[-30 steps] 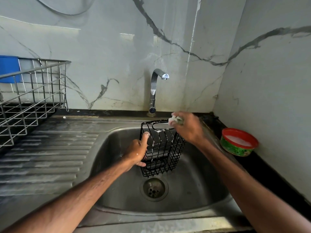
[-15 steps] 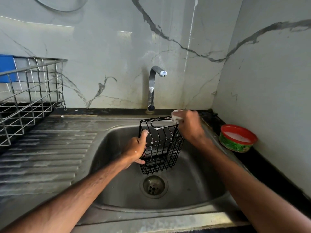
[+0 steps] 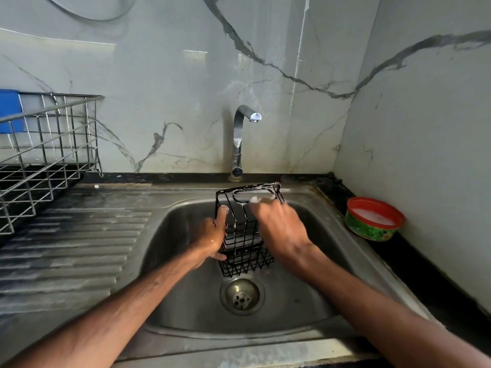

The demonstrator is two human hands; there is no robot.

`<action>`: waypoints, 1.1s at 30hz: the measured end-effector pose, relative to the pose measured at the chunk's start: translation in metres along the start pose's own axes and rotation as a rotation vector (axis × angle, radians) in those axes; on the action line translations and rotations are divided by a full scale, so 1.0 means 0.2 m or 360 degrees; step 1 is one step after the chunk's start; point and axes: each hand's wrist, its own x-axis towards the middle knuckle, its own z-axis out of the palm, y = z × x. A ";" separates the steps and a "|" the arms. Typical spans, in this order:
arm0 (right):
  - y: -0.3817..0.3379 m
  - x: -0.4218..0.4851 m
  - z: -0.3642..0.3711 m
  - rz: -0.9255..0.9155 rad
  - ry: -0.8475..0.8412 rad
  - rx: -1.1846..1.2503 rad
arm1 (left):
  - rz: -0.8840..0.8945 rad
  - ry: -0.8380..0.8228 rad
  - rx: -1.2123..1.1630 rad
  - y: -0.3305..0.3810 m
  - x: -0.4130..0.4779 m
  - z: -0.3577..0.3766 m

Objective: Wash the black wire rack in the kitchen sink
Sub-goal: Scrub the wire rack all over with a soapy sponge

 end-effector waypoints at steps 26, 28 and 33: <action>0.08 0.03 0.14 -0.0157 0.0043 0.0097 | -0.0026 0.0029 -0.0048 0.04 -0.05 -0.09; -0.01 0.01 0.18 -0.0318 0.0010 0.0043 | 0.0020 0.0034 -0.0013 0.04 -0.06 -0.09; -0.05 0.01 0.18 -0.0533 0.0084 -0.0006 | 0.0061 -0.0004 -0.0018 0.06 -0.09 -0.09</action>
